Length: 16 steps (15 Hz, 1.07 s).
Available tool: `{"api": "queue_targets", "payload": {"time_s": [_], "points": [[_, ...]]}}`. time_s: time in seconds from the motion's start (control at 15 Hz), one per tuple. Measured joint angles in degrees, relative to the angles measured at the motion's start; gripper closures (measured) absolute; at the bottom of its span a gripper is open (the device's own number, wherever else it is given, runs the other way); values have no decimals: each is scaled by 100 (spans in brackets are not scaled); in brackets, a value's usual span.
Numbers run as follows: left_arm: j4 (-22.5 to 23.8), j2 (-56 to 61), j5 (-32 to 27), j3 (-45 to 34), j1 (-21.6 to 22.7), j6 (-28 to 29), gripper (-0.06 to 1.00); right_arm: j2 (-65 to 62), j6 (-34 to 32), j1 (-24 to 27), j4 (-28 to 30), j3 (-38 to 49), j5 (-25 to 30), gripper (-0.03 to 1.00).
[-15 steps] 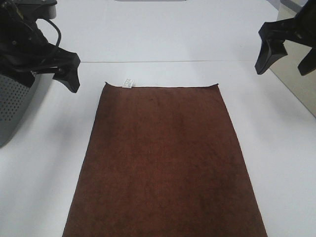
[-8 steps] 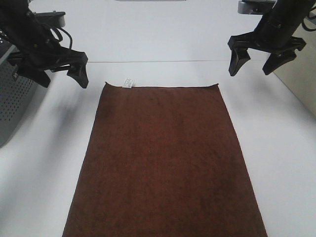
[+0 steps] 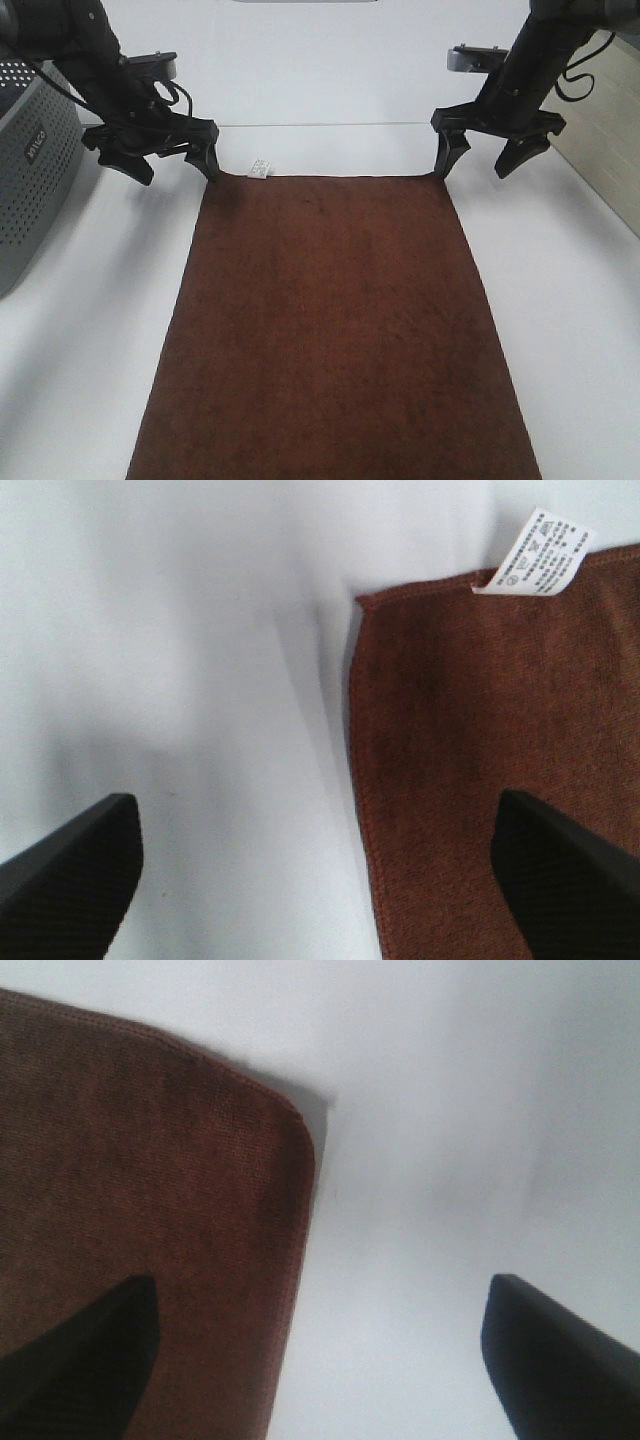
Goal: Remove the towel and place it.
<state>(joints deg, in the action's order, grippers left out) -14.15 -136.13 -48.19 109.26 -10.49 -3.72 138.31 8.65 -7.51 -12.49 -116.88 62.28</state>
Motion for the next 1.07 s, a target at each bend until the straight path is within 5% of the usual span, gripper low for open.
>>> {"api": "queue_targets", "payload": {"time_s": [1.07], "points": [[-665, -521, 69, 264, -29, -338, 9, 516, 149, 0, -350, -63, -350, 15]]}}
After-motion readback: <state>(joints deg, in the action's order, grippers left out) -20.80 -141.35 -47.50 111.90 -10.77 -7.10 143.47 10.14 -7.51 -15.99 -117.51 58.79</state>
